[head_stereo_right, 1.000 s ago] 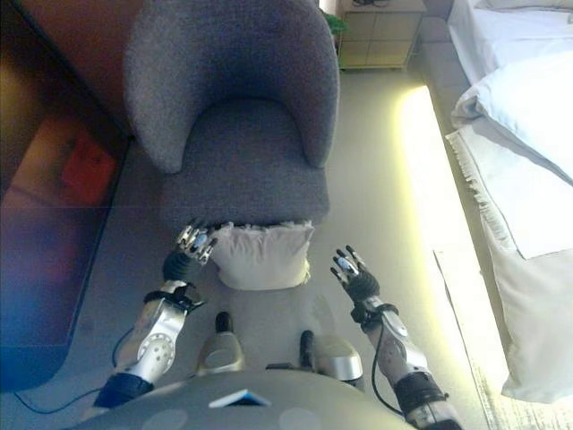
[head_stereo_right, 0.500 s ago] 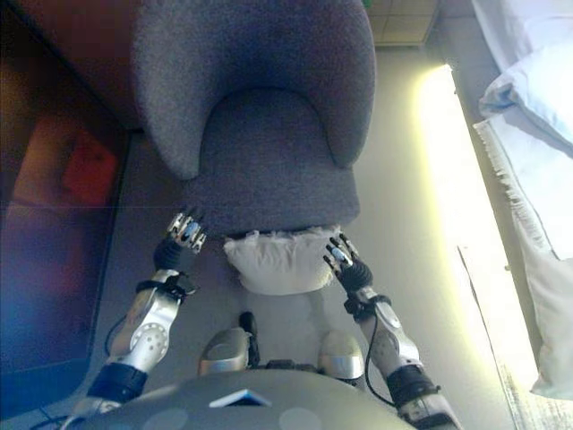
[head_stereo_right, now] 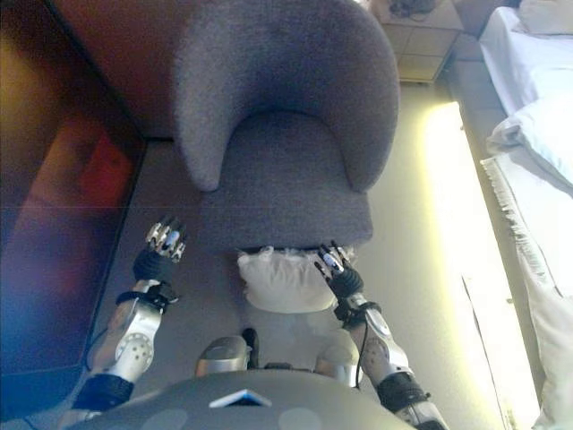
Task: Pick up the cushion and take it to the sofa
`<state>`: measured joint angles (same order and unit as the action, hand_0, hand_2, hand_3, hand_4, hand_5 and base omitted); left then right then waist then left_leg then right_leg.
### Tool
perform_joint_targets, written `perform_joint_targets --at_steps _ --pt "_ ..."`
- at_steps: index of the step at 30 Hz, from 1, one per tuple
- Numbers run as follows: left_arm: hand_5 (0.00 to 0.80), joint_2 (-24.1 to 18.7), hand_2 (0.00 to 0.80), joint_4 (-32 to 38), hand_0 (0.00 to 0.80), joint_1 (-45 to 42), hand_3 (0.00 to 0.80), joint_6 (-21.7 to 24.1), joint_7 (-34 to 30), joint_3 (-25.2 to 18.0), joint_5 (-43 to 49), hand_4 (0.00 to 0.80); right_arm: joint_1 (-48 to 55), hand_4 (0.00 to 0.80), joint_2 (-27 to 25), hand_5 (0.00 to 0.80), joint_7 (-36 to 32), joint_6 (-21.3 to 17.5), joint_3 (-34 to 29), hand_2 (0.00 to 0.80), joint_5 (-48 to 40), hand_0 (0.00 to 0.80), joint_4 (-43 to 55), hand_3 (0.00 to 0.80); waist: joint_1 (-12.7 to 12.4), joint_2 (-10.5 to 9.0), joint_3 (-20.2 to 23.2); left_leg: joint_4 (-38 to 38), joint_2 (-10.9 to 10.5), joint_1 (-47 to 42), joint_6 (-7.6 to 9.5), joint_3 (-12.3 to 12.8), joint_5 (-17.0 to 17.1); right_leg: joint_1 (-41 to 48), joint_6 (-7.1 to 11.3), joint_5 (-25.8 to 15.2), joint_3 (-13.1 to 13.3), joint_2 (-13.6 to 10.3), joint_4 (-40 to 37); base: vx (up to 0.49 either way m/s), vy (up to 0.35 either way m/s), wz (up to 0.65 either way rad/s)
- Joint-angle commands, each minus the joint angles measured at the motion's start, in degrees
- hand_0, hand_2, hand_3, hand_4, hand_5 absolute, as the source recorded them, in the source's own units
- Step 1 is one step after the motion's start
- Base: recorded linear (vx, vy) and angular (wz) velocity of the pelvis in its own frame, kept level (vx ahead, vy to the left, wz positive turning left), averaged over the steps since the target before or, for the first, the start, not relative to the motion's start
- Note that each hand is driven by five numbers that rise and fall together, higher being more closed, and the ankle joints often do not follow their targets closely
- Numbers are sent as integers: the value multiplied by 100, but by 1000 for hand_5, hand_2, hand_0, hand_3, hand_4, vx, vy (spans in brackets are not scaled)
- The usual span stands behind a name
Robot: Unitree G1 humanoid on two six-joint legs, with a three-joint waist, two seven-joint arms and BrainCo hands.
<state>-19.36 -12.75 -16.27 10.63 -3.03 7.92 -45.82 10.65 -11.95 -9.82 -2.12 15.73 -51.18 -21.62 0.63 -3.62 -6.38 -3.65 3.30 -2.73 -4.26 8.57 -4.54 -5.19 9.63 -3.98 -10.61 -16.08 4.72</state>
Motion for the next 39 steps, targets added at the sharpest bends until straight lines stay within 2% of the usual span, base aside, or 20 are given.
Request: perform_joint_targets --at_steps 1,6,8,10,13,15,17,19,21,23,25,27,28,29,30,32,33,36,37,39 --pt "0 -109 0 634 0 -13 0 332 -299 -100 12 0 -278 0 -5 0 -157 -63 -163 0 -82 0 272 0 36 -139 -67 -481 -139 -15 176 -214 -523 -414 366 -781 282 -35 -279 187 -109 0" --pt "0 -17 0 599 0 -13 0 247 -356 -81 71 0 -312 0 16 0 -59 -87 -162 0 -71 0 218 0 98 -102 21 -582 30 -87 116 -251 -565 -376 327 -483 387 118 -54 201 -127 14" --pt "0 7 0 621 0 -11 0 220 -354 -64 76 0 -324 0 -29 0 -49 -69 -151 0 -113 0 267 0 166 -63 55 -711 243 -177 34 -194 -472 -367 230 -299 400 235 109 197 -135 32" --pt "0 41 0 630 0 26 0 235 -282 -14 35 0 -313 0 -78 0 -44 -56 -139 0 -100 0 301 0 243 -38 102 -1001 427 -201 -67 -175 -251 -333 74 -192 426 390 146 160 -131 4" --pt "0 132 0 652 0 156 0 147 -196 66 -105 0 -353 0 -218 0 42 -20 -161 0 -63 0 281 0 313 2 114 -2282 718 181 -296 -141 477 -161 -323 70 381 639 238 124 -133 9" --pt "0 202 0 615 0 238 0 85 -213 192 -107 0 -348 0 -264 0 10 -58 -201 0 -148 0 215 0 317 8 74 -2923 908 599 -351 -107 805 5 -512 206 303 692 342 149 -41 21" --pt "0 213 0 587 0 282 0 75 -290 291 -65 0 -274 0 -278 0 -32 -73 -281 0 -129 0 218 0 340 68 62 -2641 1208 643 -389 107 964 134 -526 335 145 687 403 180 147 17" --pt "0 226 0 598 0 340 0 93 -291 354 -50 0 -243 0 -285 0 -36 -88 -335 0 -79 0 195 0 346 174 51 -1961 1427 480 -446 319 1145 231 -475 451 -36 654 427 184 297 28" --pt "0 217 0 614 0 426 0 70 -261 362 -145 0 -197 0 -308 0 -80 -139 -378 0 -83 0 237 0 288 305 29 -1064 1574 508 -554 344 1427 378 -338 557 -116 610 397 170 349 12" --pt "0 208 0 663 0 491 0 40 -296 352 -143 0 -157 0 -331 0 -112 -260 -378 0 -138 0 316 0 184 343 -7 -541 1494 647 -601 222 1398 535 -170 629 -138 449 373 154 271 10" --pt "0 170 0 714 0 549 0 -15 -400 339 -81 0 -112 0 -311 0 -66 -468 -379 0 -195 0 403 0 129 360 -13 -95 1325 634 -562 307 1149 648 3 681 -245 220 437 140 247 26" --pt "0 96 0 685 0 585 0 15 -424 340 51 0 -167 0 -279 0 10 -554 -406 0 -235 0 363 0 69 399 -42 -114 1125 623 -507 -67 947 597 94 794 -125 54 720 144 247 35" --pt "0 57 0 619 0 620 0 72 -427 334 93 0 -190 0 -241 0 53 -524 -448 0 -263 0 322 0 50 411 -44 -261 1029 686 -436 -164 826 632 117 897 -27 -25 878 146 235 28" --pt "0 18 0 595 0 651 0 115 -470 320 95 0 -214 0 -178 0 18 -503 -476 0 -238 0 291 0 1 408 -28 -375 886 745 -328 -217 711 632 125 852 -21 -174 1086 126 221 11" --pt "0 -3 0 591 0 649 0 183 -401 323 148 0 -219 0 -139 0 -21 -491 -445 0 -218 0 303 0 -25 399 -19 -393 755 707 -230 -211 648 489 149 581 -18 -359 1450 121 215 -8" --pt "0 -76 0 560 0 624 0 267 -299 300 166 0 -184 0 -33 0 -97 -462 -345 0 -128 0 365 0 -24 430 -44 -361 594 540 -77 -199 516 129 116 304 139 -472 2072 132 146 -34" --pt "0 -113 0 522 0 630 0 255 -302 263 164 0 -196 0 13 0 -93 -447 -302 0 -100 0 353 0 -53 427 -55 -354 576 491 -63 -210 485 104 95 270 106 -528 2064 156 -8 -41" --pt "0 -214 0 520 0 629 0 105 -403 74 163 0 -314 0 124 0 -72 -409 -241 0 -54 0 228 0 -196 326 -78 -453 605 500 -215 -238 377 312 203 28 -125 -777 1191 129 -201 -33" --pt "0 -218 0 528 0 622 0 96 -422 50 161 0 -347 0 130 0 -67 -407 -236 0 -49 0 209 0 -204 302 -96 -496 626 506 -257 -235 341 352 240 -36 -152 -805 935 89 -326 -13" --pt "0 -266 0 582 0 610 0 80 -431 32 111 0 -470 0 97 0 -71 -362 -233 0 -77 0 195 0 -187 193 -147 -628 727 559 -393 -207 210 306 440 -412 -75 -839 109 90 -349 5"
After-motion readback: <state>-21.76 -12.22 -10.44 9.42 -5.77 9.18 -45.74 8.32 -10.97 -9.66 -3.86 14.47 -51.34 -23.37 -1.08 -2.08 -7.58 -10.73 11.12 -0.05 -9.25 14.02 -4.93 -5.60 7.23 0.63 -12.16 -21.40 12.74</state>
